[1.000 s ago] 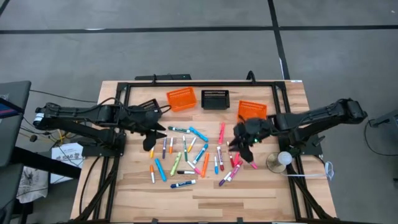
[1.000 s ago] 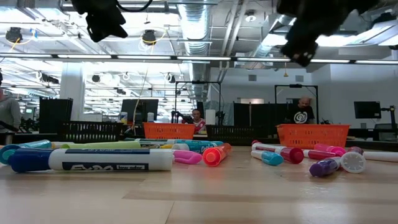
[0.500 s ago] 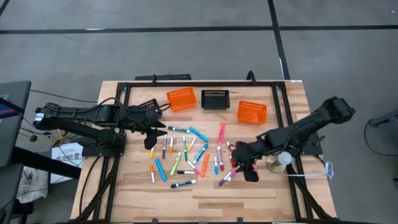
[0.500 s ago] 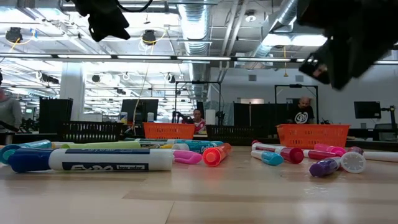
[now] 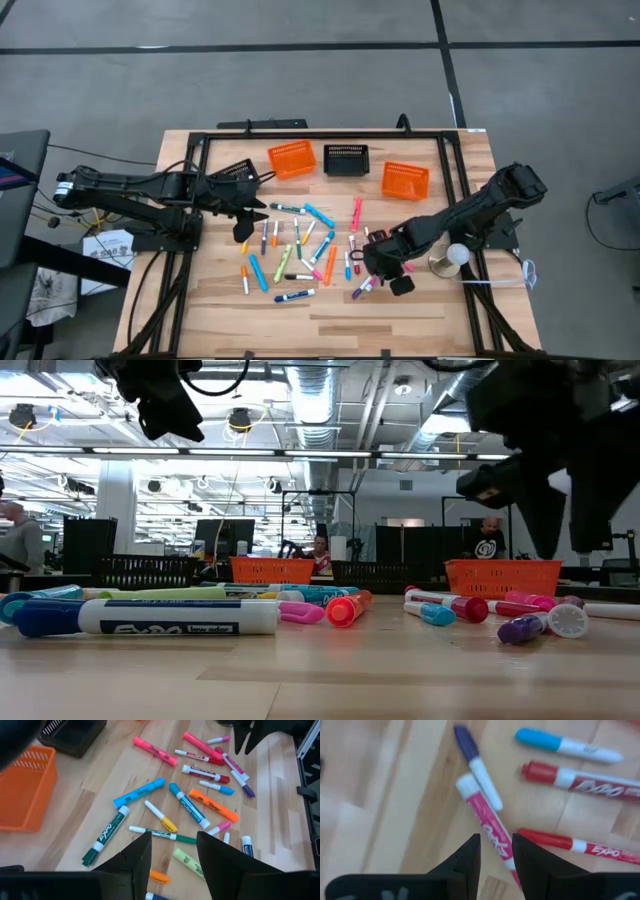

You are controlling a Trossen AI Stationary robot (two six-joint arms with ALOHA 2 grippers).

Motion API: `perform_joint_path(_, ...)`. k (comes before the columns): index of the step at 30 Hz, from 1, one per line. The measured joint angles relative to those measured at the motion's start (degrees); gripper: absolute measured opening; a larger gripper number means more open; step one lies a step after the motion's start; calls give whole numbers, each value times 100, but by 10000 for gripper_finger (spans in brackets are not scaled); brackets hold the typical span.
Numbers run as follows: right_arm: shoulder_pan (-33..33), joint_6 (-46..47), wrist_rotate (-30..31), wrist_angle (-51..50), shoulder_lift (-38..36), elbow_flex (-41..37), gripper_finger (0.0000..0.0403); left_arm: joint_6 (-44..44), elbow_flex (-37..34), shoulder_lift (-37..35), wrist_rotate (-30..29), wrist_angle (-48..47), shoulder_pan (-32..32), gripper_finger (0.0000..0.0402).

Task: Pick & Place Markers
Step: Put the large pink marker pen into the left black bin

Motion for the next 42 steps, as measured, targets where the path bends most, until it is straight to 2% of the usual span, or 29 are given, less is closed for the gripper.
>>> perform_joint_path(4, 3, -355, 3, -193, 368, 118, 102, 0, 1, 0, 0, 24, 1, 155)
perform_joint_path(15, 45, -518, 160, -390, 1004, 426, 102, 0, 2, 0, 0, 61, 0, 155)
perform_joint_path(30, 164, -614, 562, -304, 1154, 380, 102, 0, 2, 0, 2, 64, 2, 155)
perform_joint_path(35, 339, -612, 902, -277, 1159, 371, 101, 0, 2, -2, 4, 64, 4, 155)
perform_joint_path(42, 473, -224, 1058, -314, 1165, 388, 66, 0, 2, -2, 4, 66, 4, 155)
